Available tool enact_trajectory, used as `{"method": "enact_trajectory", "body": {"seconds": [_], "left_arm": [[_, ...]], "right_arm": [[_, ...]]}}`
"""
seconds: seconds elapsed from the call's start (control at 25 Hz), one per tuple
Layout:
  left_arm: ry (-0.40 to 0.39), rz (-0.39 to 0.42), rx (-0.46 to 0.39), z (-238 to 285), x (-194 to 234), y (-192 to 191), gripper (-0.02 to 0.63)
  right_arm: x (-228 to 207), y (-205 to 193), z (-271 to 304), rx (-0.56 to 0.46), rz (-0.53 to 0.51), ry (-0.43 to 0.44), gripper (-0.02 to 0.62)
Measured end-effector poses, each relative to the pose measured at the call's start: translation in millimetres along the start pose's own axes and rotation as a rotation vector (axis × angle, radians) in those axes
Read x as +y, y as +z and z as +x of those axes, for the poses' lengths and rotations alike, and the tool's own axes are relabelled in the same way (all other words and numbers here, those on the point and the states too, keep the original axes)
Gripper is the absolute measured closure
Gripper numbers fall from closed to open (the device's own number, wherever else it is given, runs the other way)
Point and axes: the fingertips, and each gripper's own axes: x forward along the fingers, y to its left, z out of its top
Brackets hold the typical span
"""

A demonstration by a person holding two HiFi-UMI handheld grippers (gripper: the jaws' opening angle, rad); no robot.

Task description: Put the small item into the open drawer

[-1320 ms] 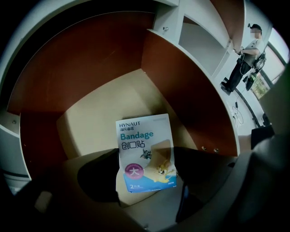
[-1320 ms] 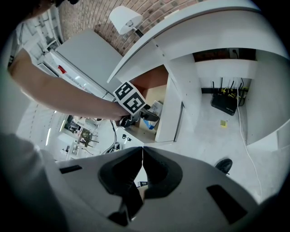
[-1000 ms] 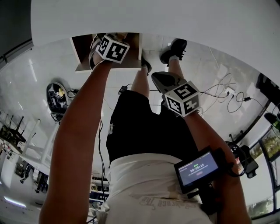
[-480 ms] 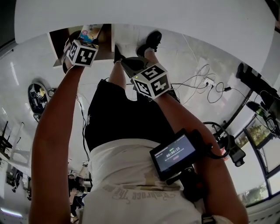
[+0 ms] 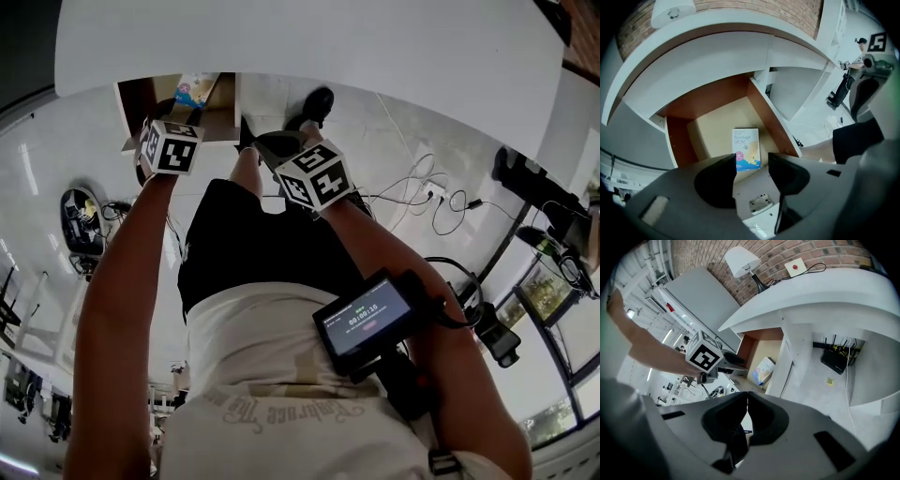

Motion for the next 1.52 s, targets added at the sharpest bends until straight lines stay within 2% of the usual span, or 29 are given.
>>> {"method": "enact_trajectory", "body": {"seconds": [0.48, 0.84, 1.2, 1.52], "left_arm": [[-0.013, -0.114, -0.145, -57, -1, 16, 0.495], [-0.022, -0.141, -0.219, -96, -2, 22, 0.558], [-0.032, -0.220, -0.245, -120, -4, 6, 0.590], [-0.037, -0.267, -0.285, -151, -14, 8, 0.595]], "right_arm": [[3, 28, -13, -0.033, -0.020, -0.033, 0.589], [13, 38, -23, -0.042, -0.055, -0.059, 0.589], [19, 54, -33, -0.062, -0.080, -0.089, 0.589], [30, 80, -53, -0.106, -0.119, -0.098, 0.589]]}}
